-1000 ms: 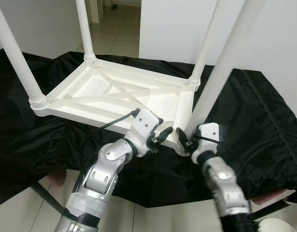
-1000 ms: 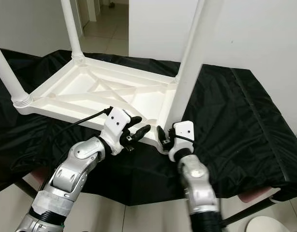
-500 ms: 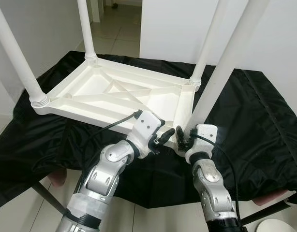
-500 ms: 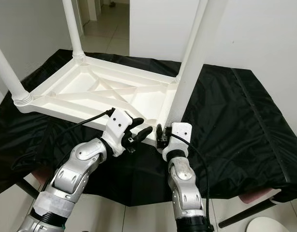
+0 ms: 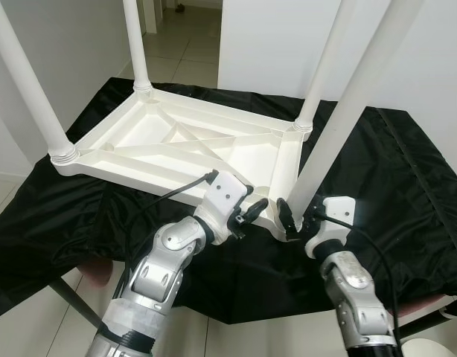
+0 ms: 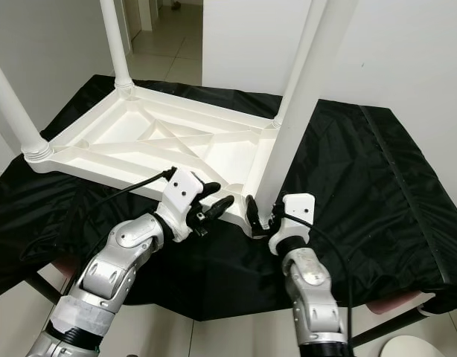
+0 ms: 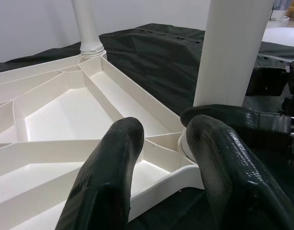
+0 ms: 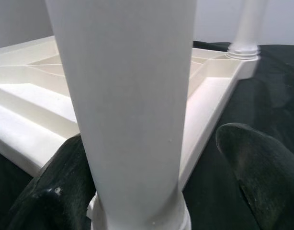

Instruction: Building children table

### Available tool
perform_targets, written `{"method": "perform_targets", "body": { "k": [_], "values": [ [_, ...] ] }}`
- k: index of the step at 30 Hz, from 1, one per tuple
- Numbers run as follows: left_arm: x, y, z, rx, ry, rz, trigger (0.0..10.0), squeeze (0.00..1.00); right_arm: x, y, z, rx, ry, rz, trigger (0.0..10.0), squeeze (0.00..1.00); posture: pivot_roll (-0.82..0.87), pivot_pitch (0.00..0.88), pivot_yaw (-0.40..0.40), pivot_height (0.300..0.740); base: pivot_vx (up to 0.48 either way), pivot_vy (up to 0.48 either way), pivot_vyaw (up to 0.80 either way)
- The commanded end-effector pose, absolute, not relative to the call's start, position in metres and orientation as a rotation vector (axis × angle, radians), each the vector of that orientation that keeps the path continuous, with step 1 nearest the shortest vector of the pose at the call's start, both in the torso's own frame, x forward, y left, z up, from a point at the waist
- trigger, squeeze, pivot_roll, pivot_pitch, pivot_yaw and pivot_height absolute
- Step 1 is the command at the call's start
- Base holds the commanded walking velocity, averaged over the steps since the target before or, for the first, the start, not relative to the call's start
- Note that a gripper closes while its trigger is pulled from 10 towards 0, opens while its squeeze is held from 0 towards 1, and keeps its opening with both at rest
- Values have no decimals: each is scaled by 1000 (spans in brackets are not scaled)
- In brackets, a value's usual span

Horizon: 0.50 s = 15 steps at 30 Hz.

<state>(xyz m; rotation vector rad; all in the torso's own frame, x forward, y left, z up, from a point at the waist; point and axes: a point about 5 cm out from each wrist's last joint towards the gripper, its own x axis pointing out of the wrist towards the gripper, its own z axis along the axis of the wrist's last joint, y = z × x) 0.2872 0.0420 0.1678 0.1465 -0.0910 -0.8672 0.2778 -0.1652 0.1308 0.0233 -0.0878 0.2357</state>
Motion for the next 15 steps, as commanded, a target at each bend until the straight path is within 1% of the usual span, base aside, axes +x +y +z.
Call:
{"method": "perform_targets", "body": {
  "k": [1,6,8,10,11,12,13,15],
  "values": [
    [285,42,167,153,-93,-851,10000,0,282,-177,133,4,-93,271,10000,0,65,18,-37,740,0,0,0],
    [285,43,167,155,-92,-848,10000,0,288,-185,139,-33,-103,336,10000,0,70,17,-36,740,0,0,0],
    [287,44,169,158,-95,-840,10000,0,298,-188,146,-55,-99,459,10000,0,76,16,-34,740,0,0,0],
    [287,44,169,158,-95,-840,10000,0,298,-188,146,-55,-99,459,10000,0,76,16,-34,740,0,0,0],
    [288,46,170,161,-98,-835,10000,0,303,-184,147,-89,-65,595,10000,0,80,14,-34,740,0,0,0],
    [288,46,170,161,-98,-835,10000,0,303,-184,147,-89,-65,595,10000,0,80,14,-34,740,0,0,0],
    [288,46,171,162,-100,-833,10000,0,305,-181,146,-127,-39,667,10000,0,81,15,-33,740,0,0,0],
    [288,47,171,165,-102,-832,10000,0,309,-179,145,-159,-20,715,10000,0,86,16,-27,740,0,0,0]
  ]
}}
